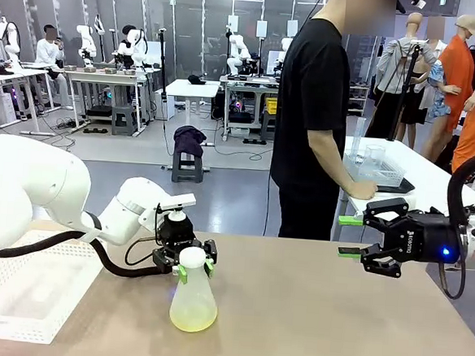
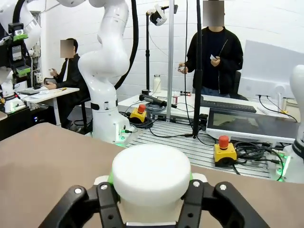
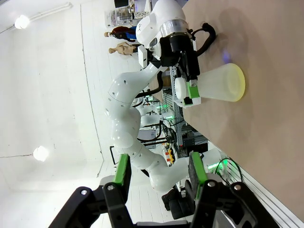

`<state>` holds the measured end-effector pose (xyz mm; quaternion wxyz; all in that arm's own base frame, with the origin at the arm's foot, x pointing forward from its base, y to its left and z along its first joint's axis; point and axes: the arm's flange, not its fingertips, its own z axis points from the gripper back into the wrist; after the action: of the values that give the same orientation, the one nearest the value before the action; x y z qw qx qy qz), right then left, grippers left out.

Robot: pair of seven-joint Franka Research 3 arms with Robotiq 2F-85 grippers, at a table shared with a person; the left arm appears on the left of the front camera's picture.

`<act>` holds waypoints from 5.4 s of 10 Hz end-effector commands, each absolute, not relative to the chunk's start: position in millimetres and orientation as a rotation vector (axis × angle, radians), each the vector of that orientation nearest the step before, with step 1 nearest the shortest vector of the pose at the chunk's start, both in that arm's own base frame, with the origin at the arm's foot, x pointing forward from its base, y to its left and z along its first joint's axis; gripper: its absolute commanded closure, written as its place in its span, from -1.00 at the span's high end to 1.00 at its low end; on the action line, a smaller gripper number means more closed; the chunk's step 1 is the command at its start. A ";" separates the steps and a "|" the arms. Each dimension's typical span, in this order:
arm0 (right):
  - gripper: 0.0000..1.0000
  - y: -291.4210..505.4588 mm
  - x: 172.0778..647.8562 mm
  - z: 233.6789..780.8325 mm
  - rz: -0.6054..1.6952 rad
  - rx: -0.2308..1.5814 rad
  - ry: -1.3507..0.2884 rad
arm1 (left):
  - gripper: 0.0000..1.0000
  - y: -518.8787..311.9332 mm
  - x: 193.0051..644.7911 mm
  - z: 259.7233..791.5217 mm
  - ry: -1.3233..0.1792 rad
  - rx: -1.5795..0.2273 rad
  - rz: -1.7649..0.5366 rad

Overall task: Prepare the solutions needed for the experiment.
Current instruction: When the human places the Big flask in the center of the table, pick up the Big flask and place it in the left Organizing basket.

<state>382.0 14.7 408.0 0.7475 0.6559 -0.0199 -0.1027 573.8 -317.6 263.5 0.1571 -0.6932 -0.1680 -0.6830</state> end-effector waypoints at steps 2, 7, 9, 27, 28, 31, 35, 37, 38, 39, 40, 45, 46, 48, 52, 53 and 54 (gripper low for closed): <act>0.25 14.9 382.2 409.2 -0.225 1.440 -0.050 | -0.52 -320.3 581.3 262.7 -0.460 -2.045 -1.928; 0.25 14.9 382.2 409.2 -0.225 1.440 -0.050 | -1.00 -314.8 584.7 272.1 -0.472 -1.947 -1.957; 0.25 14.9 382.2 409.2 -0.225 1.440 -0.050 | -1.00 -301.1 587.8 300.6 -0.504 -1.878 -2.001; 0.25 14.9 382.2 409.2 -0.225 1.440 -0.050 | -1.00 90.0 579.2 451.9 -1.150 -1.515 -1.560; 0.25 14.9 382.2 409.2 -0.225 1.440 -0.050 | -1.00 104.9 574.8 438.7 -1.185 -1.516 -1.523; 0.25 14.9 382.2 409.2 -0.225 1.440 -0.050 | -1.00 123.9 565.4 394.6 -1.185 -1.562 -1.442; 0.25 14.9 382.2 409.2 -0.225 1.440 -0.050 | -1.00 108.3 564.0 353.7 -1.104 -1.555 -1.399; 0.25 14.9 382.2 409.2 -0.225 1.440 -0.050 | -1.00 97.9 566.5 339.3 -1.065 -1.530 -1.400; 0.25 14.9 382.2 409.2 -0.225 1.440 -0.050 | -1.00 91.7 567.9 332.8 -1.063 -1.518 -1.407; 0.25 14.9 382.2 409.2 -0.225 1.440 -0.050 | -1.00 89.3 569.3 323.8 -1.054 -1.508 -1.411; 0.25 14.9 382.2 409.2 -0.225 1.440 -0.050 | -1.00 86.4 569.2 316.6 -1.044 -1.499 -1.424; 0.25 14.9 382.2 409.2 -0.225 1.440 -0.050 | -1.00 70.7 573.3 290.4 -1.020 -1.446 -1.503; 0.25 14.9 382.2 409.2 -0.225 1.440 -0.050 | -1.00 67.8 574.6 287.0 -1.004 -1.450 -1.506; 0.25 14.9 382.2 409.2 -0.225 1.440 -0.050 | -1.00 62.7 577.2 279.3 -0.983 -1.449 -1.518; 0.25 14.9 382.2 409.2 -0.225 1.440 -0.050 | -0.19 59.4 576.1 277.0 -0.949 -1.433 -1.523; 0.25 14.9 382.2 409.2 -0.225 1.440 -0.050 | -0.13 57.3 575.6 277.5 -0.942 -1.418 -1.525; 0.25 14.9 382.2 409.2 -0.225 1.440 -0.050 | 0.21 56.6 574.9 278.2 -0.942 -1.414 -1.522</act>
<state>382.1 15.1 408.0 0.7480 0.6554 -0.0198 -0.1024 579.8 60.7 276.3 0.4088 -0.5765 -0.3811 -0.5961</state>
